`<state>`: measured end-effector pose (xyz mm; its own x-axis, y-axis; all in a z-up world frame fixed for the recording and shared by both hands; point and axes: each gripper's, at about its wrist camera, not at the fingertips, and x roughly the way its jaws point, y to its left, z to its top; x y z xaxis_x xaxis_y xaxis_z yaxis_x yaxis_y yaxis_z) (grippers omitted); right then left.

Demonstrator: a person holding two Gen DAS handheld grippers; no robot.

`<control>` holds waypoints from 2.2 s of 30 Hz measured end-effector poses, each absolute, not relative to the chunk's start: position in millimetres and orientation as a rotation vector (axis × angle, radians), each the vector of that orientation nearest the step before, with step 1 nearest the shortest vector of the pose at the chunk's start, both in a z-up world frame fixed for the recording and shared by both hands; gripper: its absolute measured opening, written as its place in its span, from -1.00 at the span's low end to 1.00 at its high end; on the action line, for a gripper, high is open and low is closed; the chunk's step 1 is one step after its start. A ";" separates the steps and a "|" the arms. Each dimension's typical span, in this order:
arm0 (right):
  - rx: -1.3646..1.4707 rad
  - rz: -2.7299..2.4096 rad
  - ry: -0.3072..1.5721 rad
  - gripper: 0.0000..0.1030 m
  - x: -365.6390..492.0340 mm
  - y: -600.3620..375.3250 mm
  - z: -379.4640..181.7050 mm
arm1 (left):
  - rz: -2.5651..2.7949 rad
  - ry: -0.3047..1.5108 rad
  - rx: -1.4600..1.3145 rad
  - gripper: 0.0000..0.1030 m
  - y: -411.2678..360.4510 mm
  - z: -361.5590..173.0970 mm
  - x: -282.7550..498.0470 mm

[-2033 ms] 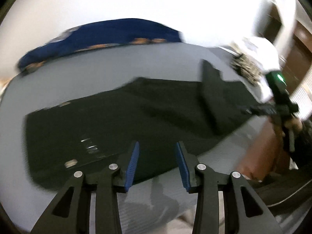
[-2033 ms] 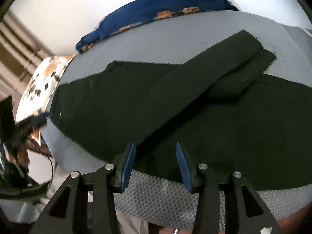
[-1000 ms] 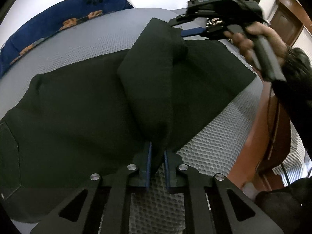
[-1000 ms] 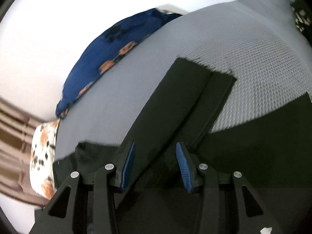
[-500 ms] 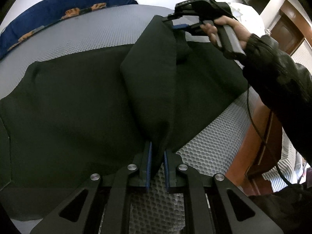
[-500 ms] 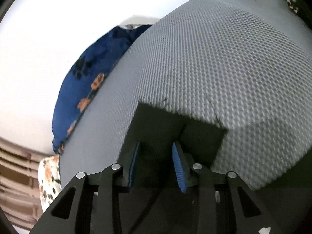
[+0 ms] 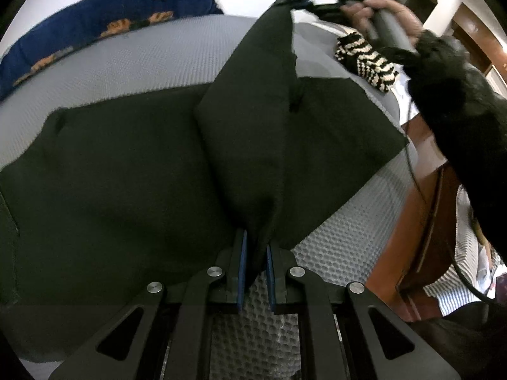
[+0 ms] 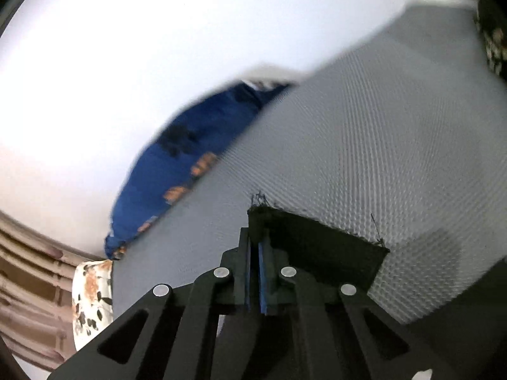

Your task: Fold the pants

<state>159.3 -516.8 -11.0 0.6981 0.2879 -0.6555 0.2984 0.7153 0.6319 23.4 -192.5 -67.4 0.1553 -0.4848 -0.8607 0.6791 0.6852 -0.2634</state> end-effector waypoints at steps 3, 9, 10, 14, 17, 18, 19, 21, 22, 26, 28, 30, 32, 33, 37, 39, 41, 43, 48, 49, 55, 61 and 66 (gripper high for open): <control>0.724 -0.022 0.761 -0.91 130.1 -517.7 30.9 | -0.848 1.110 0.195 -0.78 -190.4 -59.4 22.8; 0.662 -0.164 0.701 -0.91 36.6 -535.9 64.2 | -0.881 1.077 0.216 -0.78 -189.7 -57.3 20.8; 0.658 -0.217 0.712 -0.91 16.3 -540.8 58.5 | -0.891 1.075 0.229 -0.78 -191.8 -58.1 20.0; 0.680 -0.384 0.799 -0.91 -42.5 -556.5 18.4 | -0.912 1.097 0.283 -0.78 -198.0 -70.7 17.6; 0.722 -0.474 0.890 -0.92 -75.5 -564.8 -28.6 | -0.914 1.110 0.312 -0.78 -203.2 -79.3 15.2; 0.741 -0.496 0.915 -0.92 -84.9 -567.9 -43.9 | -0.916 1.107 0.319 -0.78 -204.4 -80.2 13.3; 0.737 -0.510 0.933 -0.93 -90.2 -568.4 -53.7 | -0.920 1.101 0.329 -0.78 -205.5 -80.1 12.7; 0.714 -0.540 0.975 -0.94 -97.5 -567.3 -72.4 | -0.924 1.098 0.340 -0.78 -207.2 -79.1 11.7; 0.709 -0.546 0.980 -0.94 -99.9 -565.9 -75.9 | -0.926 1.100 0.342 -0.78 -207.6 -79.0 11.9; 0.640 -0.571 0.977 -0.96 -102.4 -563.3 -74.0 | -0.931 1.099 0.337 -0.78 -207.5 -75.2 12.1; 0.654 -0.573 0.976 -0.96 -105.4 -563.7 -77.4 | -0.928 1.107 0.338 -0.78 -207.6 -78.3 12.3; 0.637 -0.589 1.002 -0.95 -105.4 -562.7 -85.9 | -0.922 1.108 0.342 -0.76 -209.8 -80.7 14.3; 0.636 -0.591 0.994 -0.94 -104.6 -562.4 -87.5 | -0.919 1.115 0.333 -0.73 -209.6 -80.2 15.4; 0.650 -0.591 0.993 -0.93 -105.4 -563.7 -87.5 | -0.917 1.125 0.322 -0.70 -209.1 -80.2 16.7; 0.649 -0.608 1.001 -0.62 -106.4 -570.5 -83.0 | -0.910 1.163 0.253 -0.35 -202.3 -75.7 25.0; 0.633 -0.636 0.993 -0.58 -109.7 -575.7 -75.4 | -0.902 1.160 0.229 0.00 -196.4 -71.4 26.4; 0.631 -0.629 0.973 -0.58 -108.8 -584.5 -65.8 | -0.919 1.143 0.192 0.02 -189.5 -63.7 26.9; 0.622 -0.580 0.950 -0.58 -99.0 -591.2 -55.4 | -0.935 1.122 0.153 0.04 -182.0 -54.2 29.7; 0.615 -0.364 0.944 -0.58 -46.1 -593.3 -43.1 | -0.850 1.081 0.076 0.16 -160.7 -44.1 48.4; 0.614 -0.327 0.955 -0.58 -33.9 -593.2 -43.7 | -0.810 1.085 0.059 0.16 -154.5 -45.0 55.3; 0.593 -0.212 1.035 -0.58 36.2 -601.9 -61.3 | -0.661 1.096 -0.037 0.16 -124.3 -49.1 78.8; 0.573 -0.184 1.099 -0.58 58.2 -614.9 -77.8 | -0.565 1.103 -0.085 0.16 -102.8 -55.3 98.5; 0.564 -0.134 1.112 -0.58 64.3 -621.3 -88.8 | -0.506 1.113 -0.119 0.16 -93.7 -59.8 108.5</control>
<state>64.3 -621.3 -88.8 0.4504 0.1729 -0.8759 0.3763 0.8529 0.3618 108.5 -93.7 -59.8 0.3421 -0.4468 -0.8266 0.3298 0.8808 -0.3397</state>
